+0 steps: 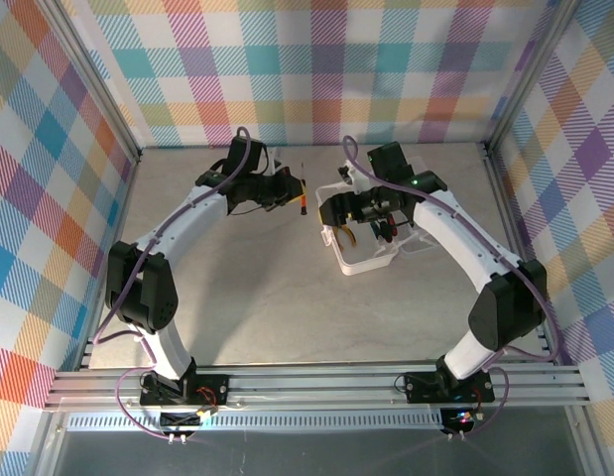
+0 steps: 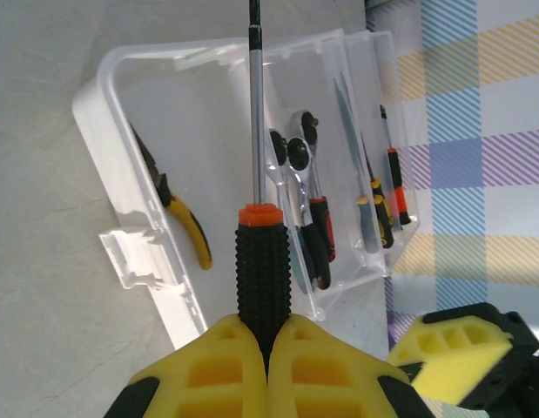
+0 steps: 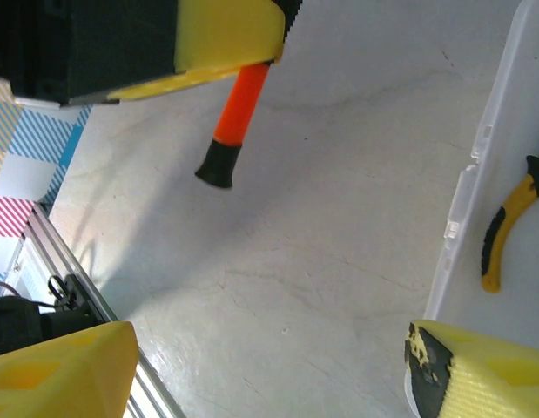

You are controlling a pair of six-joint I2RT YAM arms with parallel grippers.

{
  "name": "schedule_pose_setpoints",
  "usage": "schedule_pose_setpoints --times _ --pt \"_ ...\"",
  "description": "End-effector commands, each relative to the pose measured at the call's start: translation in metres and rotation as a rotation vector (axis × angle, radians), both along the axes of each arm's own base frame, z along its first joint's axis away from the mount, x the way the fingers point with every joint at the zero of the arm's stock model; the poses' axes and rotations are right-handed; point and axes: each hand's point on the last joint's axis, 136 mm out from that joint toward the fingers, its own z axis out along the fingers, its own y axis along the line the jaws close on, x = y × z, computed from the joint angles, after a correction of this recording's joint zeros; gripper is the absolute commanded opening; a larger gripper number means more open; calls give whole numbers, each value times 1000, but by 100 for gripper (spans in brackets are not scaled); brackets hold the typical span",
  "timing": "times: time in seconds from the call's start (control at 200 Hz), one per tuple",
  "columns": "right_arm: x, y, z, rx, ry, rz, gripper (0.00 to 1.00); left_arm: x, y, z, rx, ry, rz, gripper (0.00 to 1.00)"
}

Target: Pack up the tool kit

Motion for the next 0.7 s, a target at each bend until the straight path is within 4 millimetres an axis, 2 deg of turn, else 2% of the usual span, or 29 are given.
schedule_pose_setpoints --times 0.0,0.31,0.575,0.695 --pt "7 18 20 83 -30 24 76 -10 -11 32 -76 -54 -32 0" --pt "11 38 20 139 -5 56 69 -16 -22 34 -87 -62 -57 0" --pt "16 50 12 136 14 64 64 -19 -27 35 -99 -65 -69 0" --pt "19 53 11 135 16 63 56 -21 -29 39 -104 -71 -77 0"
